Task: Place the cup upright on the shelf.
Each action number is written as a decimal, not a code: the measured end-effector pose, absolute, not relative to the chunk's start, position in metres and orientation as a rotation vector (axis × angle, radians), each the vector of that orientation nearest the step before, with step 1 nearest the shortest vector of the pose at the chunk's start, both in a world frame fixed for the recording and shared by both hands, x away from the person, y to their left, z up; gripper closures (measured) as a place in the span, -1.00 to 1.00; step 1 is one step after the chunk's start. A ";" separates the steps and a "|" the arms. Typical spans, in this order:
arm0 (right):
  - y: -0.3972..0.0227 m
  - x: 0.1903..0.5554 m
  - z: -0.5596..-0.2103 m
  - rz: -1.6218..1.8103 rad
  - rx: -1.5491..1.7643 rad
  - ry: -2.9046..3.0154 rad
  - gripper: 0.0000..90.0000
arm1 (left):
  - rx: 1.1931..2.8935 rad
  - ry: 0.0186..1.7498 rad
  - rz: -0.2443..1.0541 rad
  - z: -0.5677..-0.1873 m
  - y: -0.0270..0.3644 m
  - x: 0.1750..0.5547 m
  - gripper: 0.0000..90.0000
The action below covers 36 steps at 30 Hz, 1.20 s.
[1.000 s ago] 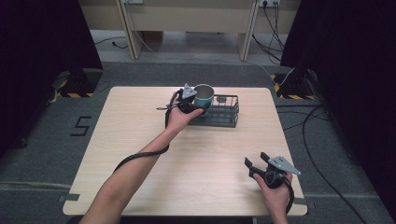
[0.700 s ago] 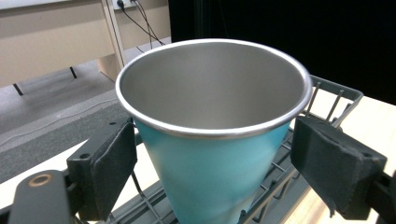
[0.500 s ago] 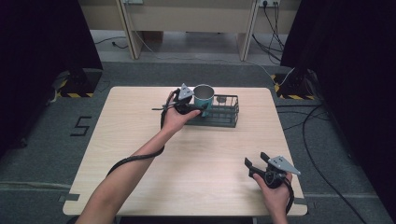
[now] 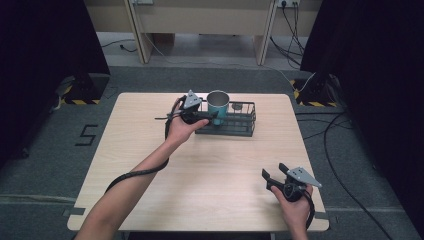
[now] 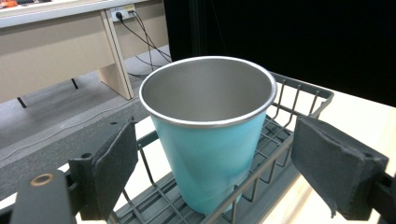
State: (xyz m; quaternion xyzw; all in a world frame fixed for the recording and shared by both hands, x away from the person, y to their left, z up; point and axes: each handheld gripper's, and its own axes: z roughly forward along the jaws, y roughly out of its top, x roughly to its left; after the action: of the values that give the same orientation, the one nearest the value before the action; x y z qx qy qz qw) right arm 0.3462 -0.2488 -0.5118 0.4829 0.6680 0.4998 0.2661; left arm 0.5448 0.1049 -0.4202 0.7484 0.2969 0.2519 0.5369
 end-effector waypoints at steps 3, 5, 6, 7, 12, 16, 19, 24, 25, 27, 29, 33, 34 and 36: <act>-0.249 0.346 -0.512 1.350 1.304 1.803 -0.43 | 1.782 0.695 0.601 -0.418 0.109 0.540 -0.68; -0.249 0.346 -0.512 1.350 1.304 1.802 -0.43 | 1.783 0.692 0.603 -0.417 0.113 0.536 -0.68; -0.249 0.346 -0.512 1.348 1.302 1.803 -0.43 | 1.779 0.694 0.601 -0.417 0.116 0.533 -0.68; -0.249 0.346 -0.512 1.348 1.302 1.803 -0.43 | 1.779 0.694 0.601 -0.417 0.116 0.533 -0.68; -0.249 0.346 -0.512 1.345 1.303 1.803 -0.43 | 1.774 0.711 0.596 -0.417 0.128 0.525 -0.68; -0.249 0.346 -0.512 1.345 1.305 1.803 -0.43 | 1.762 0.718 0.596 -0.419 0.138 0.519 -0.68; -0.248 0.346 -0.512 1.344 1.305 1.803 -0.43 | 1.760 0.721 0.597 -0.420 0.144 0.514 -0.68; -0.249 0.346 -0.512 1.344 1.305 1.802 -0.43 | 1.761 0.725 0.609 -0.421 0.157 0.506 -0.68; -0.248 0.346 -0.512 1.343 1.305 1.803 -0.43 | 1.762 0.729 0.610 -0.422 0.159 0.504 -0.68; -0.248 0.346 -0.512 1.342 1.304 1.804 -0.43 | 1.757 0.732 0.611 -0.423 0.163 0.501 -0.68; -0.248 0.346 -0.512 1.342 1.304 1.804 -0.43 | 1.752 0.735 0.613 -0.424 0.168 0.497 -0.68; -0.249 0.346 -0.512 1.344 1.306 1.800 -0.43 | 1.750 0.739 0.615 -0.427 0.177 0.490 -0.68; -0.249 0.346 -0.512 1.343 1.307 1.801 -0.43 | 1.750 0.740 0.615 -0.428 0.179 0.488 -0.68; -0.248 0.346 -0.512 1.342 1.307 1.801 -0.43 | 1.754 0.740 0.619 -0.429 0.182 0.485 -0.68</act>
State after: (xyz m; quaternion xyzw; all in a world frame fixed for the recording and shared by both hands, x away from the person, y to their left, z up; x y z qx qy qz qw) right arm 0.3462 -0.2485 -0.5118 0.4844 0.6678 0.4975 0.2682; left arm 0.4849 0.1824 -0.4290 0.7378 0.3111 0.2602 0.5396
